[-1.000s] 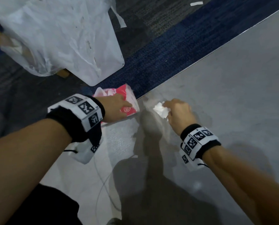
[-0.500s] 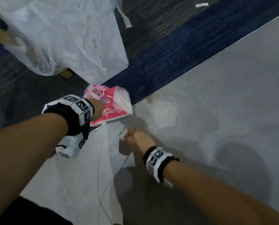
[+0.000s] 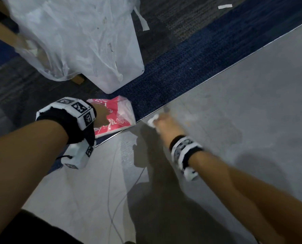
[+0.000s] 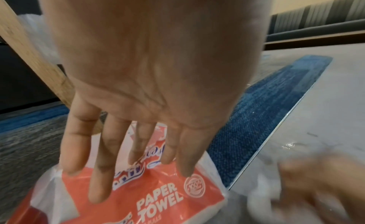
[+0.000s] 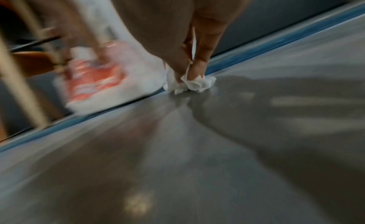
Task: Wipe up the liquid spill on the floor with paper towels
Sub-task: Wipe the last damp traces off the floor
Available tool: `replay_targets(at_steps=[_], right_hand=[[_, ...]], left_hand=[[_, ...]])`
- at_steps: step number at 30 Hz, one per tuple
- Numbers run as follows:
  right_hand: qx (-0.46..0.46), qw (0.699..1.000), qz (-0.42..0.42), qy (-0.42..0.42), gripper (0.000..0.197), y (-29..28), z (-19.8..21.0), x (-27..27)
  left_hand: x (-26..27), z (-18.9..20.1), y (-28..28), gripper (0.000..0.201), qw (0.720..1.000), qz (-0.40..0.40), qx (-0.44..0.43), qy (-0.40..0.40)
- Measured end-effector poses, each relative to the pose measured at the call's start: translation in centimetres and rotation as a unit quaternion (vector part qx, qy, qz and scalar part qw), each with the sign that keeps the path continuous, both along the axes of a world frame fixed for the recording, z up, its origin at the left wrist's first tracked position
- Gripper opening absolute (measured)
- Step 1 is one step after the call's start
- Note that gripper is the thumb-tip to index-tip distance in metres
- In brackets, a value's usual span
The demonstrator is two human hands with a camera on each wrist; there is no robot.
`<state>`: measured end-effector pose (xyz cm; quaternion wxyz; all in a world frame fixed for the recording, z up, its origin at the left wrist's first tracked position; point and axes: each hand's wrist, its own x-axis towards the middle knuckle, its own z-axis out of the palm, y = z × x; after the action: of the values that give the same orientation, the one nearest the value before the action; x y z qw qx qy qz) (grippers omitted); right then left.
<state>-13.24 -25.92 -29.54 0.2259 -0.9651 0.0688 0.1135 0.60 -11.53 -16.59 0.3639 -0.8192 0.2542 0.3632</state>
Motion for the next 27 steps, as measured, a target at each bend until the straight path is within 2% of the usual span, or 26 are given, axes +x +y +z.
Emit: replay_targets(at_steps=[2,4,6,8,10,12,13,15,17,19,21,23,25,27], right_hand=[[0.065,0.993,0.094,0.028,0.026,4.7,0.2,-2.1],[0.079,0.982,0.17,0.03,0.027,6.8,0.4,-3.7],[0.084,0.983,0.164,0.027,0.028,5.4,0.1,-3.9],[0.053,0.992,0.111,-0.005,0.027,2.1,-0.2,-2.8],[0.019,0.999,-0.018,-0.023,0.025,-3.1,-0.7,-1.6],[0.015,0.987,-0.157,-0.039,0.014,-7.2,-0.7,-1.1],[0.004,0.984,-0.172,-0.049,0.013,-7.8,-0.7,-1.1],[0.001,0.992,-0.12,-0.028,0.021,-5.5,-0.4,-1.2],[0.052,0.999,-0.014,0.005,0.027,-0.4,-0.2,-2.6],[0.081,0.989,0.115,0.043,0.027,4.7,0.8,-5.0],[0.087,0.978,0.183,0.047,0.03,5.6,1.1,-6.2],[0.069,0.986,0.148,0.029,0.031,3.1,0.3,-5.1],[0.048,0.998,0.031,0.007,0.032,-0.8,-0.6,-3.2],[0.026,0.996,-0.088,-0.011,0.031,-4.8,-1.1,-1.3]], left_hand=[[0.2,0.5,-0.1,0.056,1.0,0.013,-0.021,0.003],[-0.1,0.7,0.1,0.056,0.999,0.019,-0.031,0.011],[-0.5,0.6,0.4,0.056,0.998,0.031,-0.035,0.031],[-1.0,0.7,0.7,0.056,0.998,0.04,-0.044,0.039],[-1.2,0.8,0.8,0.055,0.997,0.036,-0.054,0.036],[-1.3,1.2,1.0,0.053,0.996,0.037,-0.072,0.037],[-1.4,1.6,1.0,0.053,0.995,0.044,-0.081,0.042],[-1.3,2.3,0.8,0.051,0.991,0.059,-0.11,0.057],[-1.3,2.9,0.5,0.049,0.984,0.078,-0.145,0.07],[-1.5,3.4,0.2,0.048,0.977,0.081,-0.184,0.067],[-1.5,3.6,0.3,0.048,0.972,0.088,-0.204,0.071],[-1.4,3.5,0.5,0.047,0.968,0.11,-0.207,0.087],[-0.9,3.3,0.9,0.044,0.967,0.122,-0.2,0.097],[-0.2,3.0,1.5,0.044,0.967,0.134,-0.186,0.108]])
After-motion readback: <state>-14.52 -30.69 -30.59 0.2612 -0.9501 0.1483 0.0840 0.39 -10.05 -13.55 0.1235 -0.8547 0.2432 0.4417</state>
